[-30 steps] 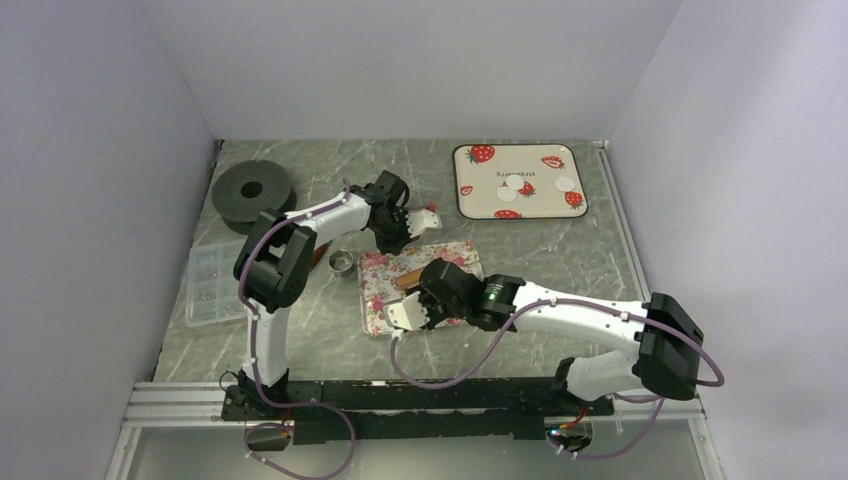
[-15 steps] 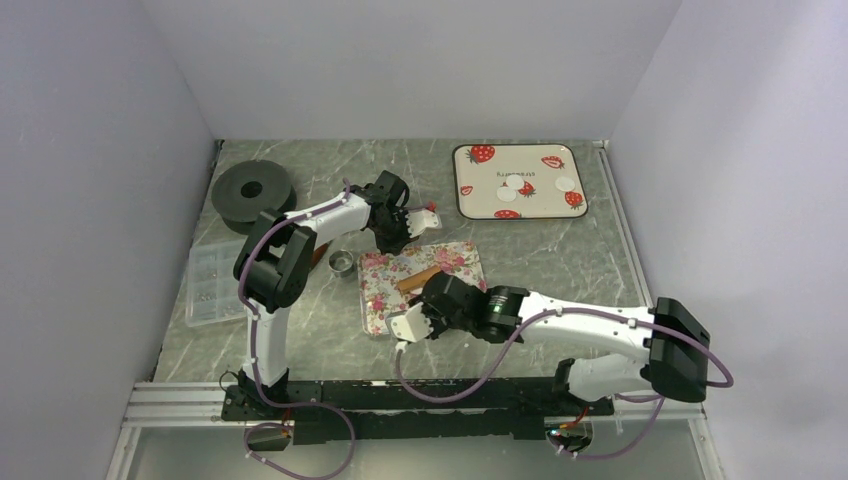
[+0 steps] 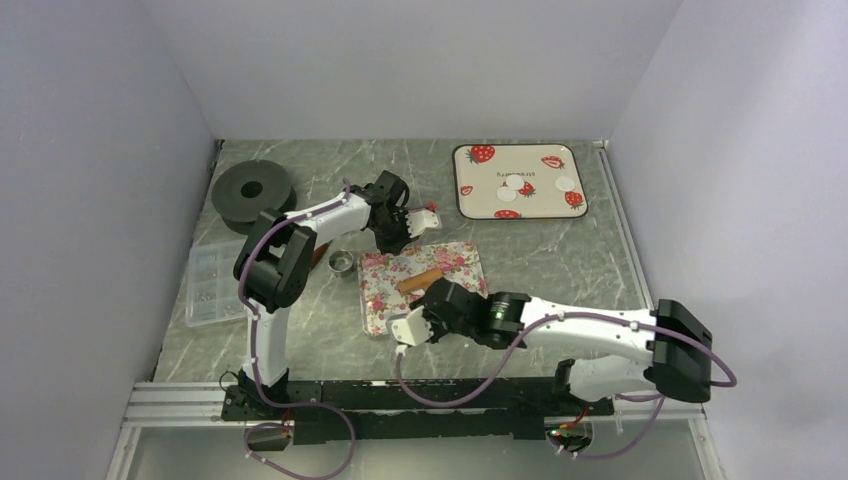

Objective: Roll out the dumpling wrappers from the dough
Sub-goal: Flatten out the dough on the work surface.

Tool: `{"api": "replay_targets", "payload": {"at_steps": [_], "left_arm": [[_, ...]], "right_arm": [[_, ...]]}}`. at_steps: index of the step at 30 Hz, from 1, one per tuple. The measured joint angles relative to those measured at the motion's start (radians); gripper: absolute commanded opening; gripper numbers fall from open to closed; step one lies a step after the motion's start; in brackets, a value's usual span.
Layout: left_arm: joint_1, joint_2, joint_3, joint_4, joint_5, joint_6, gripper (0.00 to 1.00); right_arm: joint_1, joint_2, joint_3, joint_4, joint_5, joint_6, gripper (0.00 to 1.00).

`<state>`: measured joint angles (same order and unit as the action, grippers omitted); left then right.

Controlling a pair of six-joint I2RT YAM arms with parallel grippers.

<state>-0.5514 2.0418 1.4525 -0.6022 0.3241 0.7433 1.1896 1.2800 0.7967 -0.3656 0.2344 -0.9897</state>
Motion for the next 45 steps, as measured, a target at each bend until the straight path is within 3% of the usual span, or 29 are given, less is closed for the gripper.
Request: {"api": "replay_targets", "payload": {"at_steps": [6, 15, 24, 33, 45], "left_arm": [[0.000, 0.000, 0.000, 0.000, 0.000, 0.000, 0.00], [0.000, 0.000, 0.000, 0.000, 0.000, 0.000, 0.00], [0.000, 0.000, 0.000, 0.000, 0.000, 0.000, 0.00], [0.000, 0.000, 0.000, 0.000, 0.000, 0.000, 0.00], [0.000, 0.000, 0.000, 0.000, 0.000, 0.000, 0.00]], "right_arm": [[0.035, -0.073, -0.037, -0.034, 0.011, 0.035, 0.00], [-0.018, 0.045, 0.005, 0.047, 0.011, -0.012, 0.00], [0.048, -0.053, -0.029, -0.041, 0.035, 0.028, 0.00], [-0.005, 0.067, 0.014, 0.042, 0.034, -0.025, 0.00], [0.087, -0.034, -0.037, -0.039, 0.085, 0.035, 0.00]]}}
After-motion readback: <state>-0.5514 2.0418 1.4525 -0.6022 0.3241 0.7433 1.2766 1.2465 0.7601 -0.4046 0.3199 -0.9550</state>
